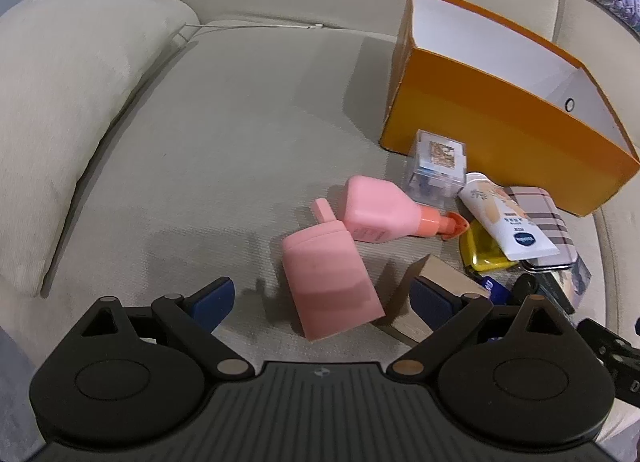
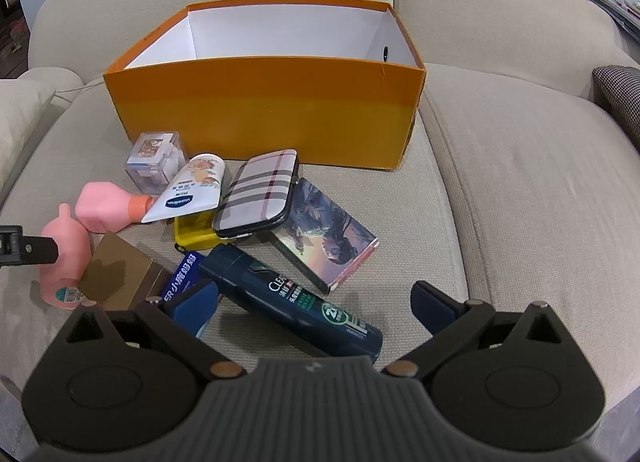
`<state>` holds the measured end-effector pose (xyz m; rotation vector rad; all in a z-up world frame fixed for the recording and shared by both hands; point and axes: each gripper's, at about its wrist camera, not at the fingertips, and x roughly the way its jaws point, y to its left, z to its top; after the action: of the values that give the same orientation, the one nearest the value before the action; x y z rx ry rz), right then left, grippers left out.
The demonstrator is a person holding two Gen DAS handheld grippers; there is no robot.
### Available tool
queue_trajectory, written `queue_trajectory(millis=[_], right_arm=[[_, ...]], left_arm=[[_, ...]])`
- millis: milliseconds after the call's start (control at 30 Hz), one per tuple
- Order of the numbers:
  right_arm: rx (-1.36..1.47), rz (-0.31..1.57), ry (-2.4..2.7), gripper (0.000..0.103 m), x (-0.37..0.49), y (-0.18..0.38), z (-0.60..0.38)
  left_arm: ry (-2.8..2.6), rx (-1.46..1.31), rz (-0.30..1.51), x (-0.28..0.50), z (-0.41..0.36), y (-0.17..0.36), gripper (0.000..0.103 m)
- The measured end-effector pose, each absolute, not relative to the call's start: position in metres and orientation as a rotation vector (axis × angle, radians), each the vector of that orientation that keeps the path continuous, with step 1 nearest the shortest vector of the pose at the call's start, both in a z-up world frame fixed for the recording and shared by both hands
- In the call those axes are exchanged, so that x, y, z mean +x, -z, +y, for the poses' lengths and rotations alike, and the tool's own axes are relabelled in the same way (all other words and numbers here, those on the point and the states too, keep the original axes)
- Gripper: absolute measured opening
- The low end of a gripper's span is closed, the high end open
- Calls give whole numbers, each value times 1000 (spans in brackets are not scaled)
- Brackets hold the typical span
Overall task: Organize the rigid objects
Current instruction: 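Move both tools toward the pile of items beside the orange box, then grasp the pink bottle with the left tool while the right tool grasps the blue shampoo bottle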
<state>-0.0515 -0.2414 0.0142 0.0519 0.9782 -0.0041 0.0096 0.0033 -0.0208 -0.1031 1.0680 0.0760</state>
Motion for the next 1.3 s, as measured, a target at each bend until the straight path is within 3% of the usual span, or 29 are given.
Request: queue_trajectory(millis=[767,800,933,1133,1300], right_arm=[[83,998,28,102,-48,-8,-256],[93,1004,35,102,-46,-7,-260],[114,1035,20,102,-42,0,-270],[2,1021,-113,102,-45,2,-260],[-146,1044,-204,102,-32,19,-246]], left_arm=[[-168,-272,1204,36,17,63,103],[-167,-288,1219,35,18,66,101],[-150,-375,1271,34,29,75,78],[-161,-337,1281,30,33,76,66],[-147,-310,1289,28,33,75,65]])
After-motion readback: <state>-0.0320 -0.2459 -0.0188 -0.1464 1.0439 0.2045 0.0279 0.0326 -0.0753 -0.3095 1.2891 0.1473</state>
